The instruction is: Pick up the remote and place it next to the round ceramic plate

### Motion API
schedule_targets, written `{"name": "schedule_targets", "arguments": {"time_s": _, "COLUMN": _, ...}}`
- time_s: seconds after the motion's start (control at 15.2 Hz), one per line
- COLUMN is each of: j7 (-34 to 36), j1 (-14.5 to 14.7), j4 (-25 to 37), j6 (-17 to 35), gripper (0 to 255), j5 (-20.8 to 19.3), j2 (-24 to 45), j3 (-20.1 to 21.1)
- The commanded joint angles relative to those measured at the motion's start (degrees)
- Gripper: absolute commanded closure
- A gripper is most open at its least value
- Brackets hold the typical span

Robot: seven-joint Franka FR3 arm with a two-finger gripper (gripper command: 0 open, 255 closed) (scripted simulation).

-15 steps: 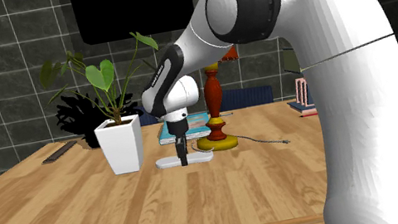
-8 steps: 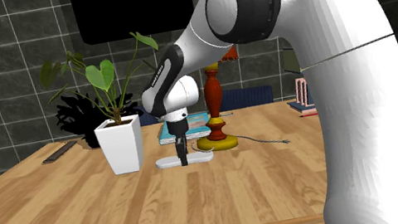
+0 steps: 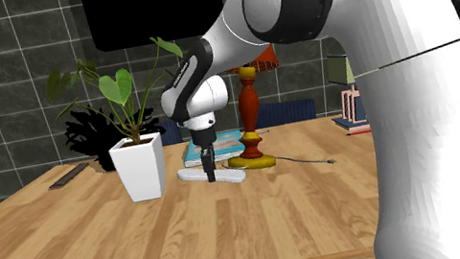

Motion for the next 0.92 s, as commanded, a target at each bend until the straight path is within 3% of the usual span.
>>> {"name": "schedule_targets", "arguments": {"time_s": 0.0, "j7": 0.1, "j1": 0.1, "j4": 0.9, "j6": -1.5, "gripper": 255, "j5": -0.1, "j2": -0.8, "j3": 0.0}}
{"name": "schedule_targets", "arguments": {"time_s": 0.86, "j7": 0.2, "j1": 0.2, "j4": 6.7, "j6": -10.5, "gripper": 255, "j5": -0.3, "j2": -4.0, "j3": -0.1}}
